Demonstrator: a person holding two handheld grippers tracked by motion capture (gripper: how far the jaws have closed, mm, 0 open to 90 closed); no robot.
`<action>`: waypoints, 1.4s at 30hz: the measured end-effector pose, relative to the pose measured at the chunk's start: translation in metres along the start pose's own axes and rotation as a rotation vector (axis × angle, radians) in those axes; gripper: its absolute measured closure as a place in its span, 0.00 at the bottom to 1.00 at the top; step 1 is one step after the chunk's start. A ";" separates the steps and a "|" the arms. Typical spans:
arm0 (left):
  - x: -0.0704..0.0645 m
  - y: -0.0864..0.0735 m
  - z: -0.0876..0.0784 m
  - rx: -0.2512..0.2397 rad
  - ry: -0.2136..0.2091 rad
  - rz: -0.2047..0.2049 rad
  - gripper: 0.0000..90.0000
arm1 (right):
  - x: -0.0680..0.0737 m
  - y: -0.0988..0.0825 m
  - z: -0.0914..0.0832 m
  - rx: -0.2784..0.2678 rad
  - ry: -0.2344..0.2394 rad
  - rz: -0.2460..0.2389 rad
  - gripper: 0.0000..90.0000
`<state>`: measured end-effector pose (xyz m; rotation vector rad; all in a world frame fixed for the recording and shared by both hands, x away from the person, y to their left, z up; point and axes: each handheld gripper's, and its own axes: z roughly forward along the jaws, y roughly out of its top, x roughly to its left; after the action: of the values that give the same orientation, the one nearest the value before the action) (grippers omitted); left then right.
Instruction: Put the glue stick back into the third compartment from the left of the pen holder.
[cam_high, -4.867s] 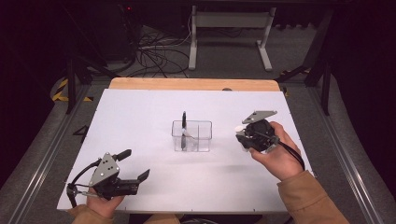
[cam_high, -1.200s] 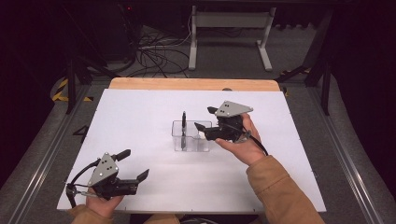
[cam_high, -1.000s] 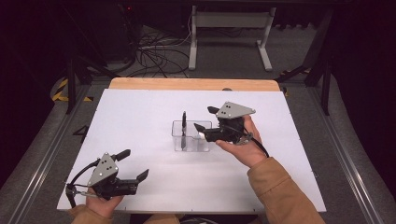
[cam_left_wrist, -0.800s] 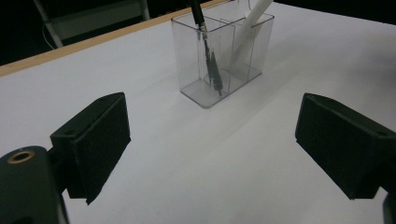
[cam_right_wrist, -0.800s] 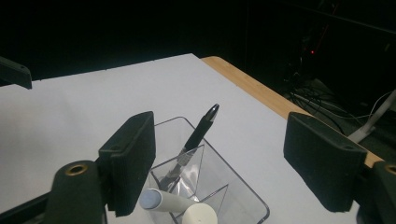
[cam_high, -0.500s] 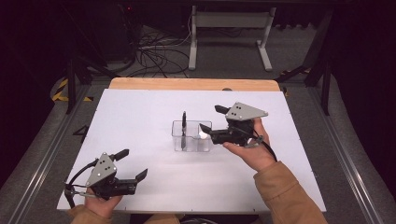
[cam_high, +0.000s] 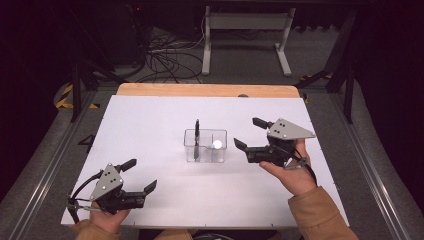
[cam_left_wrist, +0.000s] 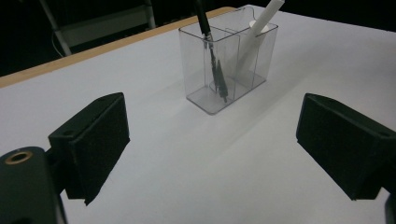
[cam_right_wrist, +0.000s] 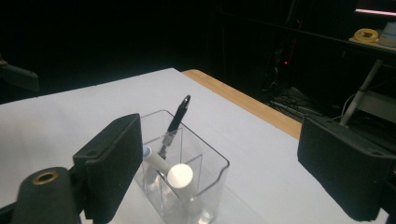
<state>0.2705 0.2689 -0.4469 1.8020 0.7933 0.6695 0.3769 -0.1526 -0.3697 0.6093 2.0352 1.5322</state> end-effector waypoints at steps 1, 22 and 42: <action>0.000 0.000 0.000 -0.007 0.001 0.002 0.11 | 0.000 -0.002 -0.003 0.003 0.001 0.003 0.16; 0.000 0.001 -0.005 -0.033 0.007 0.024 0.07 | 0.001 -0.069 -0.037 0.146 0.002 0.019 0.14; 0.001 -0.003 -0.002 -0.037 -0.004 0.034 0.07 | -0.005 -0.127 -0.046 0.219 -0.002 0.146 0.14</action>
<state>0.2687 0.2717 -0.4491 1.7860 0.7447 0.6979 0.3456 -0.2225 -0.4808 0.8600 2.2162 1.3958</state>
